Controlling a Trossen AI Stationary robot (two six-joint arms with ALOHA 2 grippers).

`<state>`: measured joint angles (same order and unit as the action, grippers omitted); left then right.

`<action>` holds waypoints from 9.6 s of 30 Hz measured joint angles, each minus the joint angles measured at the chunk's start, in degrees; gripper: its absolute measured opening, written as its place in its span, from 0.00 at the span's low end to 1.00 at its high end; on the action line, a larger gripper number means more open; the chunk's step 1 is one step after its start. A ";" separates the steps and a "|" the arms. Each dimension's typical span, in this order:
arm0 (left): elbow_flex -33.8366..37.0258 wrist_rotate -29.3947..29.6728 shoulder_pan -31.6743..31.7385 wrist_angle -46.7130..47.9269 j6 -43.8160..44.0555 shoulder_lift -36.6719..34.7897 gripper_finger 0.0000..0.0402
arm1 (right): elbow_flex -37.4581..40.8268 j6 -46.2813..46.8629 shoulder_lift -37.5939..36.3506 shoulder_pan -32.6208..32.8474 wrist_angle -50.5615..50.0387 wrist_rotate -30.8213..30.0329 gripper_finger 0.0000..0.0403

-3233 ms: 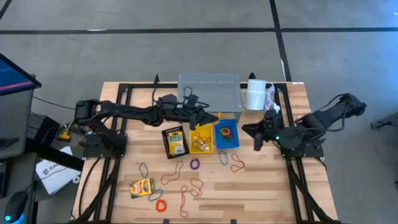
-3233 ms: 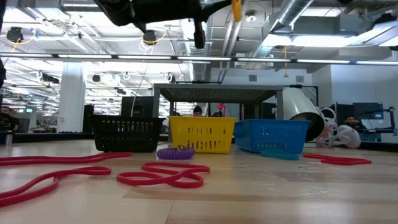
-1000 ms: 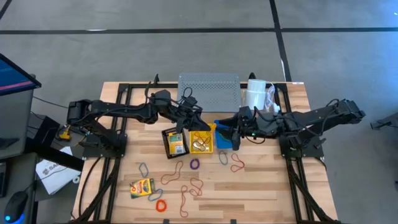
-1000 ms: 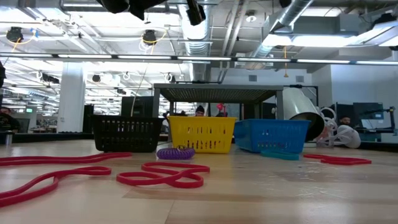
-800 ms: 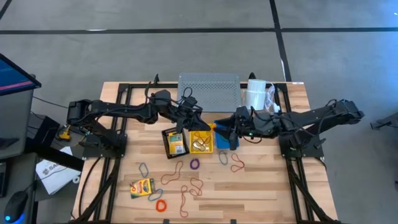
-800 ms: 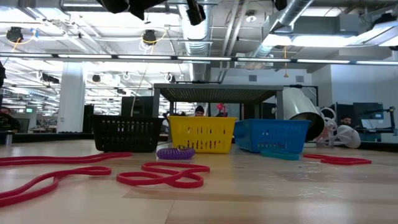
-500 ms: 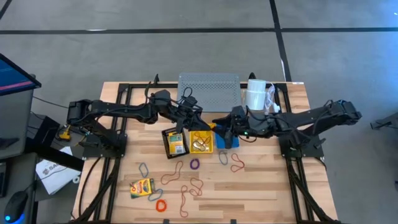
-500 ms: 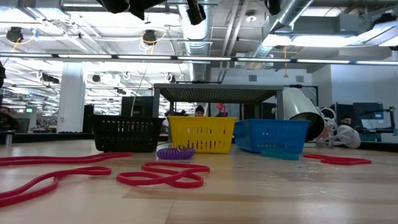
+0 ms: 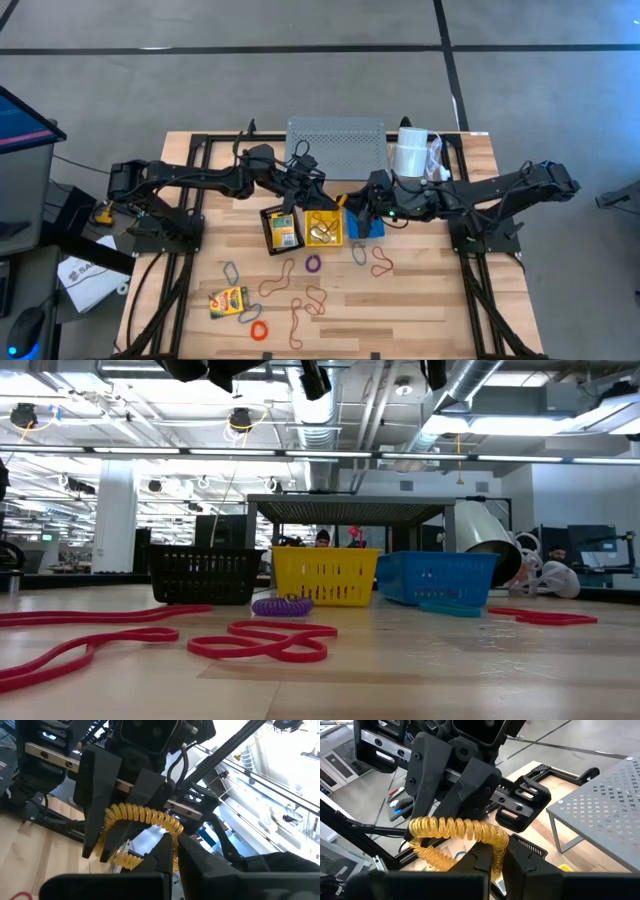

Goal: Pick & Place Office Desk Supplies
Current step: Put the yellow spring keychain into the blue basket, then put the red rubber band into the yellow basket

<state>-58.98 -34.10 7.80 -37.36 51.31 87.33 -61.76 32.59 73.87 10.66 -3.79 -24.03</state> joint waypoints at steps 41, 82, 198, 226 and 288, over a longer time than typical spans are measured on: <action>-0.02 15.77 2.61 42.01 -31.59 -34.14 0.10 | 0.08 18.60 -21.32 -0.01 -45.99 2.41 0.02; 0.04 23.80 -3.73 70.47 -32.19 -41.59 0.01 | 5.49 -1.07 16.55 -20.23 -34.23 34.47 0.01; 6.29 21.72 -3.72 64.26 -25.35 -41.42 0.01 | 6.69 8.76 28.87 3.04 -41.60 25.55 0.02; 6.29 21.86 -3.73 62.20 -25.31 -41.42 0.01 | 7.01 16.67 6.14 7.41 -36.85 28.52 0.00; 6.27 19.21 -3.62 52.53 -27.52 -37.88 0.01 | -10.07 -0.16 25.62 -15.05 -13.18 26.22 0.00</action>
<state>-52.71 -14.90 4.19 15.17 23.79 49.45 -71.83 32.44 99.49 -4.39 -16.97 2.19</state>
